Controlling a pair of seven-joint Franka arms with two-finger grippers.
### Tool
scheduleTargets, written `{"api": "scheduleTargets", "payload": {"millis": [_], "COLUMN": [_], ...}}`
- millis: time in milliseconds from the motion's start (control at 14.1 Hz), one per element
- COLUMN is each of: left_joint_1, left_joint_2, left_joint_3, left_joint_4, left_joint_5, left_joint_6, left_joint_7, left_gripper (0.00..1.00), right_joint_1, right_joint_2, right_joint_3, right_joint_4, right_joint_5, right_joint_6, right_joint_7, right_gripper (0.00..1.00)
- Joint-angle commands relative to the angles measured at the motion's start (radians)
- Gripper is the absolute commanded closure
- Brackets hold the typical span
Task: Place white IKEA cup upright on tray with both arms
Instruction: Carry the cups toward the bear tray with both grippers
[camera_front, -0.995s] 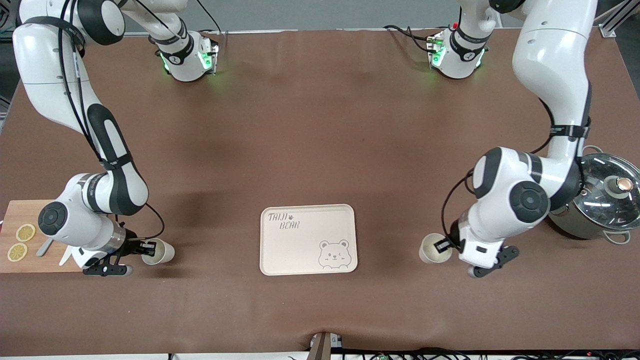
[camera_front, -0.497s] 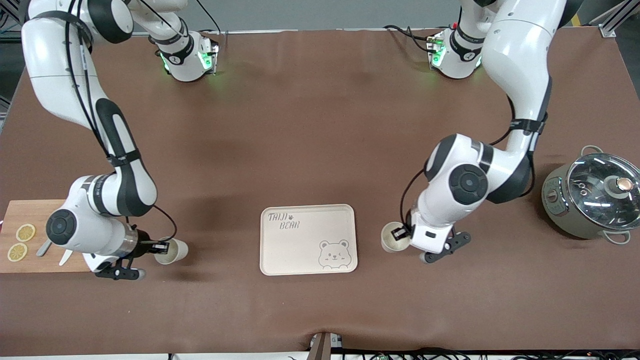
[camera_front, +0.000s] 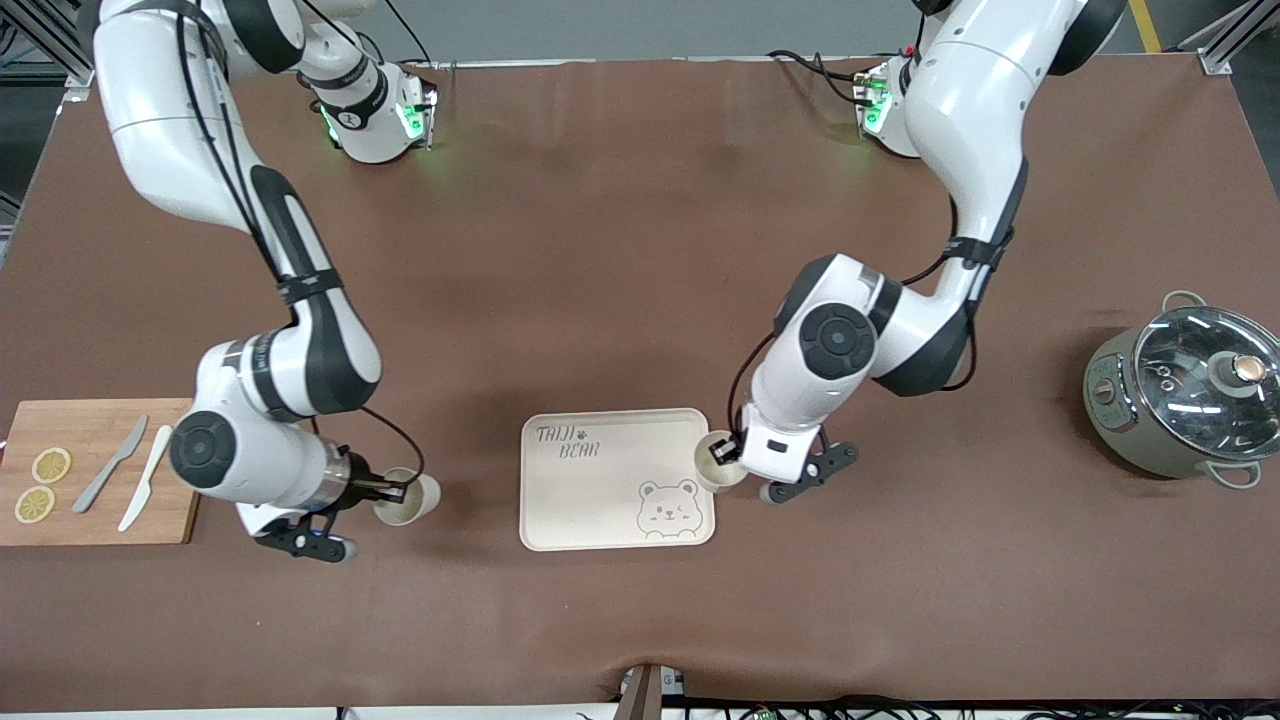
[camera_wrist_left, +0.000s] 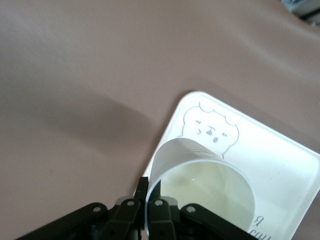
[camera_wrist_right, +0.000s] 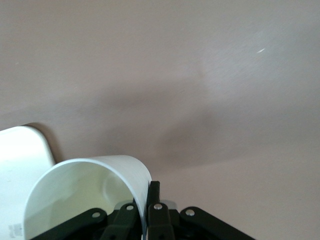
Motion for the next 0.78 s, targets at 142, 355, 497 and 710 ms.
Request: {"api": "scheduleTargets", "payload": {"millis": [142, 355, 497, 710], "left_joint_1": [-0.049, -0.064, -0.069, -0.078], "left_joint_2": [0.078, 0.104, 0.116, 0.135], "left_joint_3": [0.008, 0.009, 0.009, 0.011], "left_joint_4": [0.032, 0.032, 0.032, 0.030], "left_joint_5": [-0.025, -0.025, -0.025, -0.025], "left_joint_6": [0.049, 0.077, 0.078, 0.087], "left_joint_7": [-0.045, -0.053, -0.055, -0.056], "left_gripper": [1.00, 1.00, 1.00, 1.00], "right_joint_1": [0.105, 0.147, 0.177, 0.226], "right_joint_2": [-0.003, 0.006, 0.017, 0.050], "right_joint_3": [-0.008, -0.011, -0.011, -0.013], "right_joint_4": [0.029, 0.026, 0.024, 0.023], "right_joint_5": [0.004, 0.003, 0.000, -0.003], "right_joint_6": [0.000, 0.053, 0.095, 0.199], "right_joint_7": [0.211, 0.292, 0.344, 0.421], "right_gripper": [1.00, 1.00, 1.00, 1.00]}}
